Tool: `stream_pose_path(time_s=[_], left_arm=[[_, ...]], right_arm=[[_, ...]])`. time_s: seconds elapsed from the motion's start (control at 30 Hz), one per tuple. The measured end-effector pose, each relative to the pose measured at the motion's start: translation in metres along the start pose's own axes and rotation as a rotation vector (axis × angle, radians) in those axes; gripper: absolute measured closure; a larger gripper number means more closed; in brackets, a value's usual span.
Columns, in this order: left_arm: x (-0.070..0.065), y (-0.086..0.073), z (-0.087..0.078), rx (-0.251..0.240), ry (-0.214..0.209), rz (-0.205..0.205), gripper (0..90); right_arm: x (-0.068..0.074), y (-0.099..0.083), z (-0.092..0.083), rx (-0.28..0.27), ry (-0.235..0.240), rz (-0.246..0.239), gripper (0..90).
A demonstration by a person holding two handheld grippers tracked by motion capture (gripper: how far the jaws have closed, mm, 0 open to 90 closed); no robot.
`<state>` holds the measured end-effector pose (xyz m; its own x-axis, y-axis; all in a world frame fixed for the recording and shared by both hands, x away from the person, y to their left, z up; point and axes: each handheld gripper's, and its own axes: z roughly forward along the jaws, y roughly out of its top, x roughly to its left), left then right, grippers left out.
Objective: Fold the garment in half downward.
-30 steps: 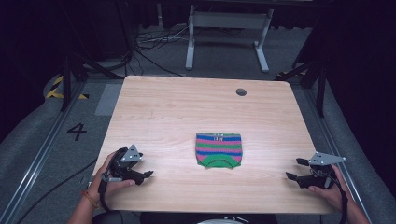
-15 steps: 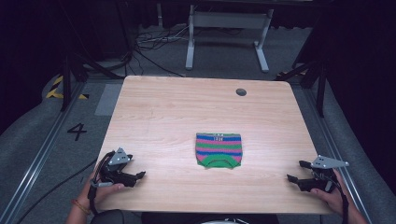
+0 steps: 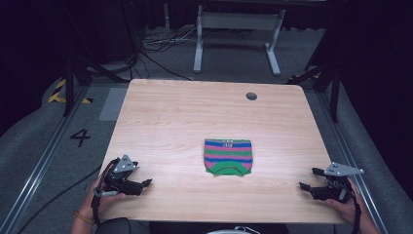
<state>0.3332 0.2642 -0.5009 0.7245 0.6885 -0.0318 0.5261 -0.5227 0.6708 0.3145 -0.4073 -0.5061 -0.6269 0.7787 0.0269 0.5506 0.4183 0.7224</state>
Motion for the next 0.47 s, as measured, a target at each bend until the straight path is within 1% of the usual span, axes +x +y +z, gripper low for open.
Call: stream_pose_path(time_s=[0.3, 0.4, 0.47], left_arm=[[0.0000, 0.0004, 0.0004, 0.003, 0.000, -0.002, 14.5], [-0.0005, 0.0015, 0.0016, 0.006, 0.009, -0.012, 12.9], [-0.0003, 0.0023, 0.0022, 0.012, 0.009, -0.010, 11.5]], right_arm=[[0.0001, 0.0000, 0.0000, 0.002, -0.002, 0.003, 15.5], [-0.0001, 0.0001, 0.0001, 0.004, -0.007, 0.008, 15.2], [-0.0001, 0.0001, 0.0001, 0.004, -0.006, 0.008, 15.2]])
